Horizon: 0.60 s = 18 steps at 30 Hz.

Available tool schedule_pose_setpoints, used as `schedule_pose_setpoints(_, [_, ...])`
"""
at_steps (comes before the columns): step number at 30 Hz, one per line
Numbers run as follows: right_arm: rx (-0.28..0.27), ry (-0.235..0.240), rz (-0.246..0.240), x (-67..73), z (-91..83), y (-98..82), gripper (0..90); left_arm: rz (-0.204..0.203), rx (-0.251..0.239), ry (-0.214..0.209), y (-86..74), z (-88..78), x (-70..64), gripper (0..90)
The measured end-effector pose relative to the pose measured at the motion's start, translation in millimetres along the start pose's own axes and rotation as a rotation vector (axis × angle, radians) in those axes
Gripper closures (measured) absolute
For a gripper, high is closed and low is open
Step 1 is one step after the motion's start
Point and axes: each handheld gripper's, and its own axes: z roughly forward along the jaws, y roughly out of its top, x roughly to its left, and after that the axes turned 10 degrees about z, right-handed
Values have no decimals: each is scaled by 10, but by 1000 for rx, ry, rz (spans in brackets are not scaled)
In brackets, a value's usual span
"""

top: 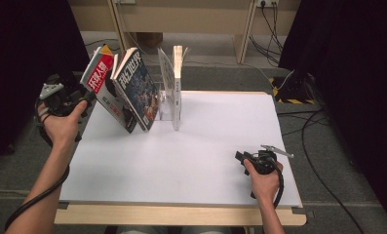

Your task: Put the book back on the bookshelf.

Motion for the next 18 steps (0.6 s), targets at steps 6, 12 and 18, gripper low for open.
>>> schedule_pose_setpoints(6, [-6, -3, 1, 6, -28, 10, 591, 5, 20, -4, -148, -96, 4, 416])
schedule_pose_setpoints(12, [-5, -7, -11, 38, -25, 0, 591, 19, 36, -5, -286, -225, -16, 413])
schedule_pose_setpoints(18, [-5, -5, -10, 43, -23, 1, 591, 27, 44, -19, -401, -285, -50, 413])
